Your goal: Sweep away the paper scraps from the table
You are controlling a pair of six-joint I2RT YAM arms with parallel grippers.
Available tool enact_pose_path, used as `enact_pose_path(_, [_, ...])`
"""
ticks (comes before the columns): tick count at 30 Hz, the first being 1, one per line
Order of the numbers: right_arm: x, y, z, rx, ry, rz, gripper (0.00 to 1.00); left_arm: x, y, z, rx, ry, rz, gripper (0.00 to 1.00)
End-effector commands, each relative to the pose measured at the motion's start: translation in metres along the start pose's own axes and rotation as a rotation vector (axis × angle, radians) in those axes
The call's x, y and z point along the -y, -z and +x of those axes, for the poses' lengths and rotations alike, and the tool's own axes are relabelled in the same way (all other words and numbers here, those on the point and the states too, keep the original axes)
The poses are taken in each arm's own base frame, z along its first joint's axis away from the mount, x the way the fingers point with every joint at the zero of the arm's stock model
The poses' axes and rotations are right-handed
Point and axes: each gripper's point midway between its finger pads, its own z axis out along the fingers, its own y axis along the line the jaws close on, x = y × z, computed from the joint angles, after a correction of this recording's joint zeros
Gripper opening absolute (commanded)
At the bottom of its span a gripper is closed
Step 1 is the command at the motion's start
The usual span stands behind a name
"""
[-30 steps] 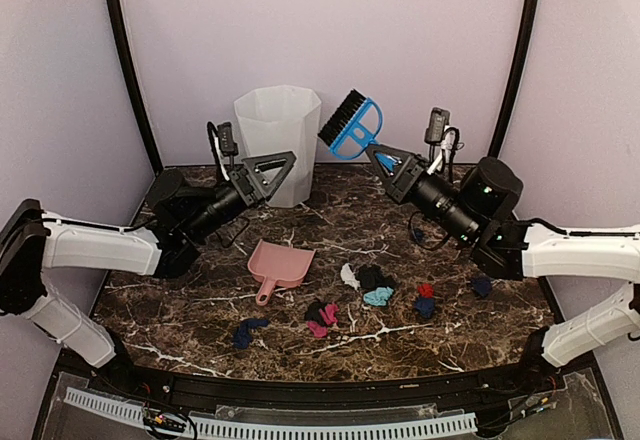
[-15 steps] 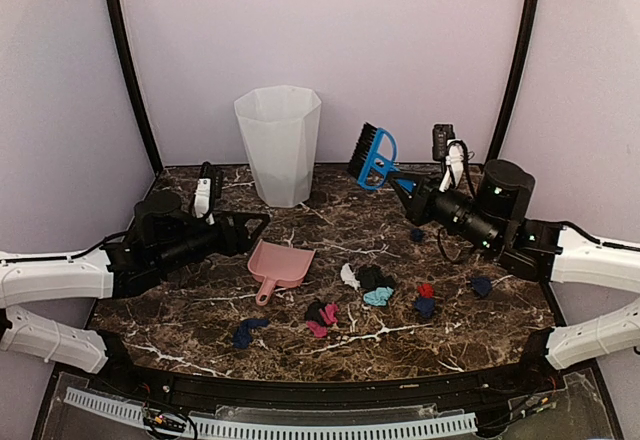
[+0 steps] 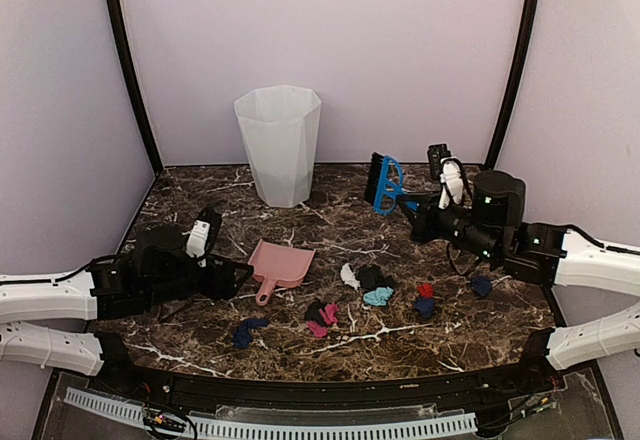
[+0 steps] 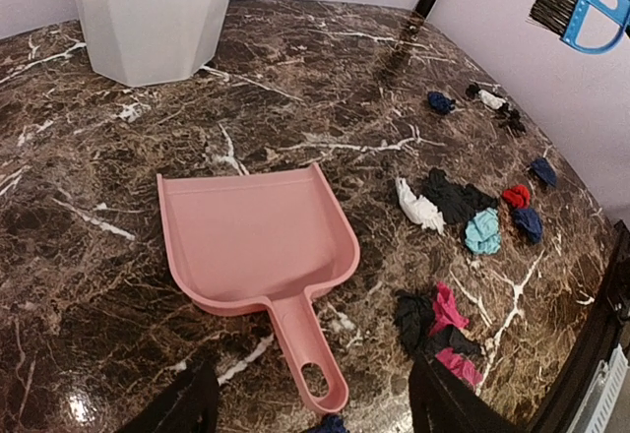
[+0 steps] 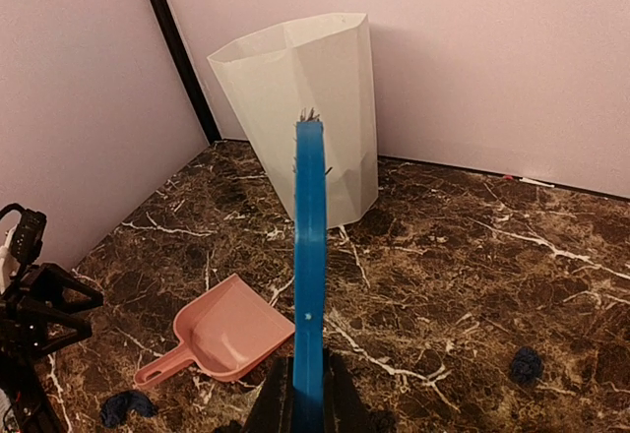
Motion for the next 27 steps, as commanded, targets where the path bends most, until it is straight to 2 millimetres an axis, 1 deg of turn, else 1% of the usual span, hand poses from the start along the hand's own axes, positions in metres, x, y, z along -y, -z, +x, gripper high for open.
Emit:
enact_pose_path(1, [0.006, 0.0, 0.009, -0.025, 0.009, 0.022, 0.0, 0.001, 0.002, 0.023, -0.061, -0.022, -0.015, 0.69])
enact_pose_path(6, [0.01, -0.003, 0.018, -0.067, 0.016, 0.043, 0.0, 0.002, -0.006, 0.051, -0.142, -0.057, -0.044, 0.73])
enact_pose_path(10, [0.014, -0.002, 0.022, -0.086, 0.026, 0.066, 0.0, 0.006, -0.017, 0.066, -0.2, -0.093, -0.062, 0.75])
enact_pose_path(14, [0.017, -0.003, 0.025, -0.093, 0.033, 0.08, 0.0, 0.006, -0.03, 0.077, -0.245, -0.126, -0.085, 0.69])
enact_pose_path(18, [0.018, -0.002, 0.028, -0.098, 0.039, 0.085, 0.0, 0.007, -0.04, 0.078, -0.253, -0.141, -0.094, 0.67])
enact_pose_path(19, [0.018, -0.002, 0.028, -0.098, 0.038, 0.085, 0.0, 0.005, -0.042, 0.08, -0.257, -0.145, -0.109, 0.66])
enact_pose_path(22, [0.019, -0.002, 0.028, -0.095, 0.038, 0.087, 0.0, 0.006, -0.047, 0.077, -0.249, -0.15, -0.118, 0.66])
enact_pose_path(27, [0.022, 0.0, 0.03, -0.099, 0.039, 0.099, 0.0, 0.006, -0.057, 0.074, -0.234, -0.167, -0.136, 0.62])
